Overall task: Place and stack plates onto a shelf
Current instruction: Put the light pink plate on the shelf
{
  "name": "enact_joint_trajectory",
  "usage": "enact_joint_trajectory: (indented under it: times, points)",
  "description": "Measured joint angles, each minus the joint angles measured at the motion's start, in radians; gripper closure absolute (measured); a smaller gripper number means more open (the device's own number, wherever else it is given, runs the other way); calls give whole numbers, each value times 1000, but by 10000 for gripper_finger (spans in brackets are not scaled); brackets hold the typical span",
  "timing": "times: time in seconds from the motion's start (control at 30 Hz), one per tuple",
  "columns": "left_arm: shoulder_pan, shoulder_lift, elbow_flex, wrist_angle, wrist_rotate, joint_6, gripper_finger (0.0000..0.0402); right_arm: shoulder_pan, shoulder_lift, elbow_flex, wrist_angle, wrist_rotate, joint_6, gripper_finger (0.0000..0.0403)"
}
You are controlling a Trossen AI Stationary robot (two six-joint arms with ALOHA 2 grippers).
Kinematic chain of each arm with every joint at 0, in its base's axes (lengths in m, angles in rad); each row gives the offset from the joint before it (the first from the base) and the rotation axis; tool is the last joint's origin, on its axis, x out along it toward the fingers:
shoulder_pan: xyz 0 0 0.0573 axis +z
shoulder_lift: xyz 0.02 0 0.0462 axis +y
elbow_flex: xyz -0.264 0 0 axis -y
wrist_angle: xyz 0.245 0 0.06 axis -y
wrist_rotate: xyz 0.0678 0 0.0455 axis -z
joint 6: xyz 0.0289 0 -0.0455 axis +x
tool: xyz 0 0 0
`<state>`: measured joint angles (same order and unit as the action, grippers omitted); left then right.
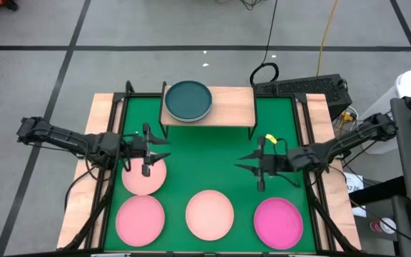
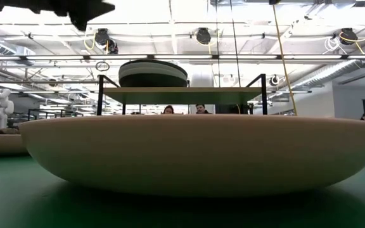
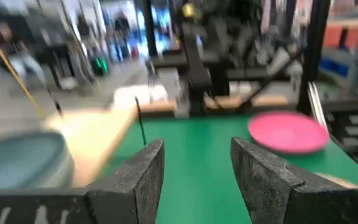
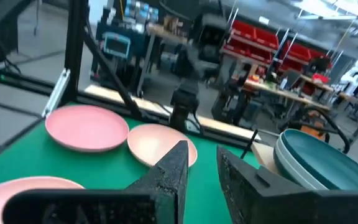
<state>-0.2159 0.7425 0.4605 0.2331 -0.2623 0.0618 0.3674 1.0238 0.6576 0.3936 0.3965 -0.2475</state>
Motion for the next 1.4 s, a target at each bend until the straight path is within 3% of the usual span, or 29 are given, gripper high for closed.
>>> enact_joint_trajectory:
  times: [0.23,0.37,0.53,0.93,1.4]
  points:
    - [-86,35,115,-342,-17,-205,211,8,-90,-73,78,0,-6,332]
    - [-149,135,233,-560,-82,-286,211,8,-105,-75,91,0,-11,332]
    - [-217,300,300,-740,-88,-347,211,8,-102,-75,98,-1,-8,332]
    - [-341,560,302,-811,13,-632,211,8,-81,-75,101,-1,0,332]
    - [-477,578,302,-1014,235,-878,211,8,-81,-75,101,-1,1,332]
